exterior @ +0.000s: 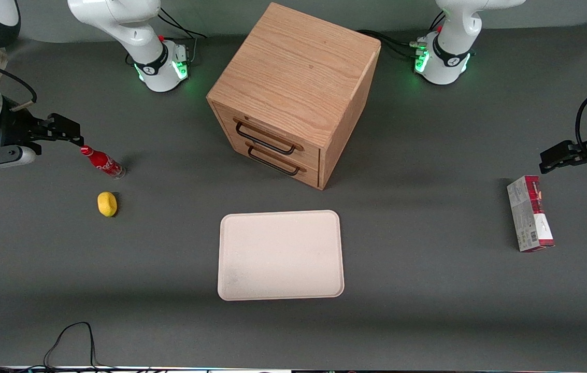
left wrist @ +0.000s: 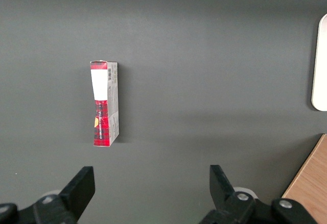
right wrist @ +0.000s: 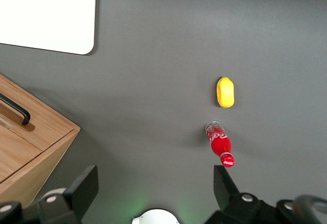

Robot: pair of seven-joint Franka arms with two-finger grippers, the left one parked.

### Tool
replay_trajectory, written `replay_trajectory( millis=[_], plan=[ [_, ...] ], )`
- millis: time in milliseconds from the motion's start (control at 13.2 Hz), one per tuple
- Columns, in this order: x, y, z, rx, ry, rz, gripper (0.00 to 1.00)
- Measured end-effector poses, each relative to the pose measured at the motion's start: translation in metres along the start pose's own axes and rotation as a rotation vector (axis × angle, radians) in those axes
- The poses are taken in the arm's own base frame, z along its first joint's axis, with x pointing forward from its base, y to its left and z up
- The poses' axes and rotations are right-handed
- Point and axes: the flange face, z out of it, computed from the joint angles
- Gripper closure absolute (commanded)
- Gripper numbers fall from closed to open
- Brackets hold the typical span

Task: Place coke bottle on tray

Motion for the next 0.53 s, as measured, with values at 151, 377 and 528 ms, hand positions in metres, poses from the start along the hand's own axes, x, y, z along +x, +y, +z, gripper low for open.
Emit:
replay_trajectory(
  millis=[151,377,528],
  plan=[
    [0.0013,0.0024,-0.0005,0.001,-0.006,0.004,0.00],
    [0.0039,0.0036,0.0049,0.003,-0.022,0.008,0.00],
    [0.0038,0.0063,0.0054,0.004,-0.023,0.013,0.00]
  ],
)
